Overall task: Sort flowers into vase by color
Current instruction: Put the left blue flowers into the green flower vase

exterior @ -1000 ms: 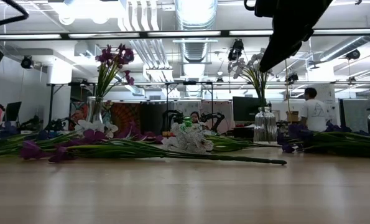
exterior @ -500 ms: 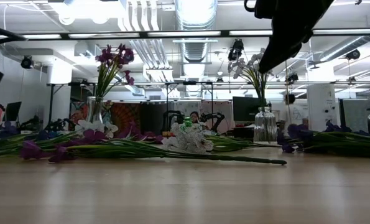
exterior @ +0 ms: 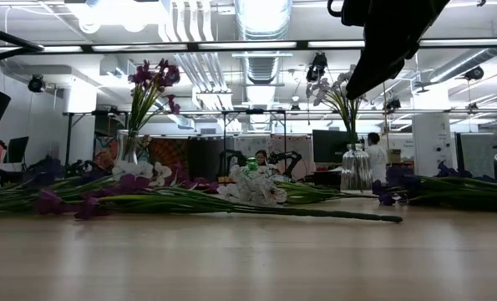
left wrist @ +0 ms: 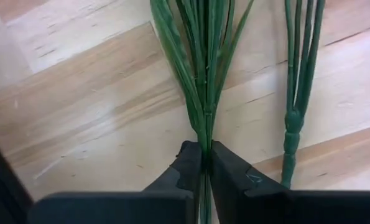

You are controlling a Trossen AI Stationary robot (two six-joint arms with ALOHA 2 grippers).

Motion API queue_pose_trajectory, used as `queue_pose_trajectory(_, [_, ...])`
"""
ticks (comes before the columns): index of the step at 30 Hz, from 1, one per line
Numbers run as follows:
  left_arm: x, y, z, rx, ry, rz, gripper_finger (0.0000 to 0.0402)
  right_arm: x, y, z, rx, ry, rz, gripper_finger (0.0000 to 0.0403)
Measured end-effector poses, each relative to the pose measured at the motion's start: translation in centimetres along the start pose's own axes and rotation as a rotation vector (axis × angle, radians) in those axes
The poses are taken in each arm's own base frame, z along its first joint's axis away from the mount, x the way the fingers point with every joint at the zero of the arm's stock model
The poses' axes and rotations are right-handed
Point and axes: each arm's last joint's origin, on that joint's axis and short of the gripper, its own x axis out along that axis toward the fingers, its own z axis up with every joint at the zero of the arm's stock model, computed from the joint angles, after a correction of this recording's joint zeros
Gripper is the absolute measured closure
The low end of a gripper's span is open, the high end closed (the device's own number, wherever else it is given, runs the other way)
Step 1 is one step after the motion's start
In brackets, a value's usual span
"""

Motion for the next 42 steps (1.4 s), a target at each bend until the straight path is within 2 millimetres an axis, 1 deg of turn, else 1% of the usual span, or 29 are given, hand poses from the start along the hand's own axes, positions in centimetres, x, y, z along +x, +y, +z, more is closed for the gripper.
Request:
queue_pose_trajectory(6, [-0.8,0.4,0.1,0.002,-0.001,0.039,0.0400,0.1,0.0,0.0,0.000,-0.001,0.000,0.0202])
queue_pose_trajectory(10, [-1.9,0.4,0.1,0.009,-0.023,0.085,0.0401,0.1,0.0,-0.1,0.000,0.000,0.000,0.0202])
queue_pose_trajectory(17, [-5.3,0.8,0.4,0.026,-0.105,0.221,0.0401,0.3,0.0,-0.3,0.000,-0.002,0.000,0.0202])
queue_pose_trajectory(21, [-7.5,0.7,0.5,0.041,-0.148,0.245,0.0401,0.3,0.0,-0.3,-0.001,-0.001,-0.001,0.0202])
queue_pose_trajectory(27, [-11.3,0.2,0.5,0.084,-0.201,0.214,0.0402,0.3,0.0,-0.3,-0.001,-0.001,0.000,0.0202])
queue_pose_trajectory(29, [-12.4,-0.1,0.4,0.101,-0.203,0.151,0.0402,0.3,0.0,-0.3,-0.001,-0.002,0.000,0.0202])
queue_pose_trajectory(36, [-16.0,-0.9,0.8,0.180,-0.365,-0.060,0.0401,0.3,0.0,-0.2,-0.005,-0.006,0.002,0.0202])
queue_pose_trajectory(42, [-19.1,-1.6,1.2,0.307,-0.585,-0.217,0.0401,0.3,0.0,-0.2,-0.021,-0.014,0.005,0.0202])
